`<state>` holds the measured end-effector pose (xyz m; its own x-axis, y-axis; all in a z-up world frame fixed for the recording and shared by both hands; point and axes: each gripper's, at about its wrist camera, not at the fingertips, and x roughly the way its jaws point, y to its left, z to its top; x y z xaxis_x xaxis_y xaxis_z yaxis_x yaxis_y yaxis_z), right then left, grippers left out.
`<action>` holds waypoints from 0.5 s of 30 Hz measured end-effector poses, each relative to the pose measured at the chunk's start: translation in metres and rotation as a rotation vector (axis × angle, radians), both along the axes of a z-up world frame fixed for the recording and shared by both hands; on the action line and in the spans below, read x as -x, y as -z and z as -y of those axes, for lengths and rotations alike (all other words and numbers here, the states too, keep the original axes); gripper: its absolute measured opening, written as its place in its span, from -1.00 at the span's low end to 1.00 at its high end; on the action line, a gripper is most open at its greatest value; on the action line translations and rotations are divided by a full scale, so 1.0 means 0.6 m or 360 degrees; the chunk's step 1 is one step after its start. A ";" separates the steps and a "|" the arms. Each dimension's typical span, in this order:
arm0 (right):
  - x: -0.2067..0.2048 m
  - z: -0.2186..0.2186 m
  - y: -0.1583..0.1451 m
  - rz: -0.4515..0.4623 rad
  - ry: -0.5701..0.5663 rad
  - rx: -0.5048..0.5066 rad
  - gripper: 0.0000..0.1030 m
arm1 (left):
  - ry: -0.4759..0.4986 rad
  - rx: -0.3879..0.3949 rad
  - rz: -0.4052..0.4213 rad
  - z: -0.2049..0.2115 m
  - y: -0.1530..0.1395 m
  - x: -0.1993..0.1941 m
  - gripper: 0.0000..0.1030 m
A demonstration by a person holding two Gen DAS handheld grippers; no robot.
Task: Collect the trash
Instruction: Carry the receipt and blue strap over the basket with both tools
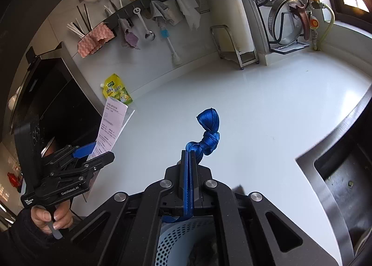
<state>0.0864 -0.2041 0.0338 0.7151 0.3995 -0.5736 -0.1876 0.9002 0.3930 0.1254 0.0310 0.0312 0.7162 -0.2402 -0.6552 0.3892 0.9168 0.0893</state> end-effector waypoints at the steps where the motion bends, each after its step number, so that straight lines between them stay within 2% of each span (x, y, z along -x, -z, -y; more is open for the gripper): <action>1: 0.020 -0.005 0.001 0.0004 0.0004 0.0019 -0.97 | -0.0019 0.0006 0.0003 -0.002 0.004 0.017 0.03; 5: 0.098 -0.025 0.018 -0.0015 0.0018 0.0069 -0.97 | -0.0097 0.0002 0.0050 -0.005 0.019 0.093 0.03; 10: 0.176 -0.039 0.041 -0.0037 0.0052 0.0151 -0.97 | -0.0188 0.0123 -0.0041 -0.008 0.040 0.168 0.03; 15: 0.243 -0.038 0.066 -0.0057 0.0122 0.0218 -0.97 | -0.0253 0.0206 -0.0080 0.006 0.066 0.229 0.03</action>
